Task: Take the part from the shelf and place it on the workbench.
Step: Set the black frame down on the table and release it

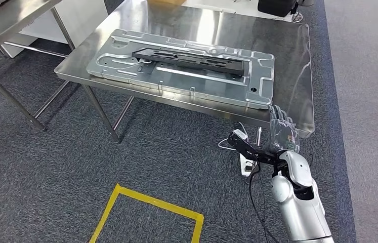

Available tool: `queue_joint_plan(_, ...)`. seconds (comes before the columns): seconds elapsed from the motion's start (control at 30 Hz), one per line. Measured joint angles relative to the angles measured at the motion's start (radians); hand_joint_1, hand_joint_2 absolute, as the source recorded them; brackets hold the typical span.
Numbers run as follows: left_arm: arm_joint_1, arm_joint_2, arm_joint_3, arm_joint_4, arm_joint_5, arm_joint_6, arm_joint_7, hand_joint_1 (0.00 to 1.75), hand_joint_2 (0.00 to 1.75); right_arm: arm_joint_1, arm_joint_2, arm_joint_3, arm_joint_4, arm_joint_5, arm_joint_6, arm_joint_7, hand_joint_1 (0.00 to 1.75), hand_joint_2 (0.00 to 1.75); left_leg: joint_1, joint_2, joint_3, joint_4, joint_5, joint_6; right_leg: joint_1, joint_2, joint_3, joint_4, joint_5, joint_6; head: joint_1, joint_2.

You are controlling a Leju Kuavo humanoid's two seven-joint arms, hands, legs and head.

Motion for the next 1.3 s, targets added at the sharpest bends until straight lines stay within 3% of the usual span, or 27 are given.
queue_joint_plan(0.03,0.000,0.000,0.000,0.000,-0.001,0.001,0.000,0.00,1.75,0.000,0.000,0.000,0.000,-0.001,0.000,0.000,0.00,1.75,0.002,-0.001,-0.010,0.014,-0.005,-0.008,-0.001,0.001,0.035,-0.052,0.015,0.003,0.000,0.000)
queue_joint_plan(0.1,0.001,0.001,0.000,-0.001,-0.006,0.008,0.000,0.00,1.75,0.002,0.000,-0.001,-0.001,-0.005,0.003,0.002,0.00,1.75,0.000,-0.003,-0.025,0.042,-0.013,-0.024,0.000,0.006,0.063,-0.100,0.018,-0.007,0.000,0.000)
queue_joint_plan(0.2,0.003,0.001,-0.004,-0.003,0.014,0.051,0.001,0.00,1.75,0.009,0.001,-0.005,-0.002,-0.013,0.009,0.007,0.00,1.75,0.001,-0.006,-0.036,0.062,-0.017,-0.040,0.002,0.010,0.048,-0.093,0.017,-0.036,0.000,0.000)
queue_joint_plan(0.23,0.003,0.001,-0.007,-0.004,0.037,0.072,0.002,0.00,1.75,0.011,0.001,-0.007,-0.003,-0.014,0.009,0.009,0.00,1.75,0.003,-0.006,-0.044,0.075,-0.031,-0.044,0.003,0.010,0.043,-0.093,0.021,-0.044,0.000,0.000)
queue_joint_plan(0.3,0.004,0.001,-0.015,-0.006,0.100,0.116,0.000,0.00,1.75,0.016,0.001,-0.013,-0.003,-0.023,0.012,0.016,0.00,0.87,0.006,-0.007,-0.074,0.149,-0.092,-0.052,0.003,0.008,0.032,-0.095,0.031,-0.059,-0.001,0.000)
queue_joint_plan(0.37,0.003,0.001,-0.022,-0.007,0.174,0.153,-0.003,0.00,1.75,0.024,0.000,-0.025,0.002,-0.043,0.019,0.036,0.00,0.00,0.006,-0.007,-0.116,0.268,-0.162,-0.056,0.007,0.005,0.018,-0.095,0.041,-0.066,-0.001,0.000)
queue_joint_plan(0.4,0.003,0.001,-0.025,-0.007,0.204,0.165,-0.005,0.00,1.75,0.028,-0.001,-0.033,0.011,-0.050,0.022,0.055,0.00,0.00,0.006,-0.007,-0.126,0.307,-0.177,-0.055,0.010,0.004,0.011,-0.095,0.046,-0.068,-0.001,0.000)
queue_joint_plan(0.43,0.002,0.001,-0.027,-0.007,0.225,0.172,-0.006,0.00,1.31,0.030,-0.003,-0.044,0.029,-0.052,0.023,0.080,0.00,0.00,0.006,-0.007,-0.119,0.313,-0.172,-0.052,0.013,0.004,0.005,-0.095,0.052,-0.068,-0.001,0.000)
queue_joint_plan(0.47,0.001,0.001,-0.027,-0.007,0.237,0.172,-0.006,0.00,0.87,0.030,-0.004,-0.059,0.057,-0.048,0.020,0.105,0.00,0.00,0.005,-0.007,-0.092,0.277,-0.149,-0.045,0.016,0.003,-0.001,-0.095,0.058,-0.068,-0.001,0.000)
queue_joint_plan(0.53,-0.002,0.001,-0.028,-0.007,0.248,0.165,-0.006,0.00,0.00,0.025,-0.005,-0.102,0.146,-0.039,0.008,0.146,0.00,0.00,-0.002,-0.009,-0.004,0.134,-0.099,-0.025,0.021,0.003,-0.011,-0.096,0.070,-0.065,-0.001,0.000)
queue_joint_plan(0.6,-0.006,0.001,-0.026,-0.007,0.250,0.148,-0.006,0.00,0.00,0.019,-0.005,-0.161,0.276,-0.037,-0.004,0.160,0.00,0.00,-0.011,-0.011,0.048,0.038,-0.073,-0.012,0.019,0.000,-0.013,-0.102,0.085,-0.055,0.000,0.000)
queue_joint_plan(0.7,-0.021,0.001,-0.005,0.000,0.222,0.103,-0.013,0.00,0.00,0.010,-0.009,-0.256,0.552,-0.085,-0.004,0.107,0.00,0.00,-0.017,-0.013,0.048,0.002,-0.046,-0.001,0.013,-0.007,-0.007,-0.124,0.109,-0.033,0.000,0.000)
queue_joint_plan(0.73,-0.030,0.001,0.006,0.008,0.207,0.085,-0.018,0.00,0.00,0.011,-0.010,-0.287,0.648,-0.112,0.004,0.083,0.00,0.00,-0.014,-0.013,0.047,-0.014,-0.030,0.004,0.014,-0.007,-0.008,-0.125,0.102,-0.028,0.000,0.000)
queue_joint_plan(0.77,-0.041,0.000,0.019,0.018,0.191,0.065,-0.024,0.00,0.00,0.016,-0.011,-0.319,0.738,-0.143,0.017,0.063,0.00,0.00,-0.011,-0.013,0.043,-0.028,-0.013,0.010,0.014,-0.006,-0.012,-0.112,0.077,-0.024,0.000,0.000)
queue_joint_plan(0.8,-0.052,0.000,0.032,0.030,0.174,0.046,-0.032,0.00,0.00,0.023,-0.012,-0.351,0.820,-0.176,0.034,0.049,0.00,0.00,-0.009,-0.013,0.036,-0.037,0.003,0.014,0.014,-0.004,-0.022,-0.079,0.034,-0.022,0.000,0.000)
queue_joint_plan(0.87,-0.074,0.000,0.065,0.060,0.133,0.003,-0.051,0.00,0.00,0.045,-0.012,-0.414,0.969,-0.248,0.073,0.035,0.00,0.00,-0.012,-0.013,0.010,-0.034,0.023,0.018,0.014,0.001,-0.047,0.029,-0.058,-0.017,0.000,0.000)
queue_joint_plan(0.9,-0.085,0.001,0.083,0.078,0.111,-0.020,-0.061,0.00,0.00,0.059,-0.012,-0.445,1.035,-0.281,0.092,0.035,0.00,0.00,-0.012,-0.012,-0.005,-0.028,0.030,0.017,0.014,0.002,-0.053,0.077,-0.079,-0.014,0.000,0.000)
queue_joint_plan(0.93,-0.096,0.000,0.101,0.095,0.090,-0.041,-0.071,0.00,0.00,0.074,-0.011,-0.474,1.092,-0.309,0.109,0.040,0.00,0.00,-0.012,-0.012,-0.022,-0.019,0.035,0.015,0.013,0.002,-0.047,0.103,-0.076,-0.010,0.000,0.000)
queue_joint_plan(1.03,-0.118,-0.001,0.142,0.131,0.046,-0.085,-0.090,0.00,0.00,0.110,-0.007,-0.535,1.190,-0.356,0.137,0.062,0.00,0.00,-0.007,-0.010,-0.062,0.008,0.043,0.008,0.007,0.001,0.014,0.057,-0.015,-0.001,0.000,0.000)
queue_joint_plan(1.13,-0.121,-0.001,0.147,0.136,0.040,-0.090,-0.093,0.00,0.00,0.114,-0.006,-0.543,1.201,-0.362,0.139,0.066,0.00,0.00,-0.006,-0.010,-0.069,0.014,0.044,0.007,0.006,0.001,0.032,0.034,-0.004,0.000,0.000,0.000)
queue_joint_plan(1.17,-0.125,-0.001,0.153,0.140,0.034,-0.095,-0.096,0.00,0.00,0.118,-0.005,-0.550,1.213,-0.369,0.138,0.068,0.00,0.00,-0.005,-0.009,-0.076,0.022,0.043,0.004,0.004,0.000,0.055,0.000,-0.005,0.001,0.000,0.000)
queue_joint_plan(1.2,-0.136,-0.001,0.172,0.150,0.018,-0.108,-0.105,0.00,0.00,0.128,0.001,-0.573,1.242,-0.388,0.130,0.068,0.00,0.00,-0.005,-0.006,-0.085,0.035,0.045,-0.004,0.007,0.001,0.080,-0.042,-0.012,-0.007,0.000,0.000)
queue_joint_plan(1.27,-0.166,-0.002,0.224,0.178,-0.033,-0.150,-0.131,0.00,0.00,0.149,0.024,-0.635,1.311,-0.428,0.119,0.078,0.00,0.00,-0.004,-0.001,-0.107,0.064,0.043,-0.029,0.010,0.003,0.114,-0.121,-0.016,-0.036,0.000,0.000)
queue_joint_plan(1.3,-0.180,-0.002,0.251,0.192,-0.060,-0.172,-0.144,0.00,0.00,0.156,0.036,-0.662,1.336,-0.442,0.117,0.082,0.00,0.00,-0.004,-0.001,-0.116,0.082,0.024,-0.041,0.012,0.006,0.106,-0.131,-0.012,-0.054,-0.001,0.000)
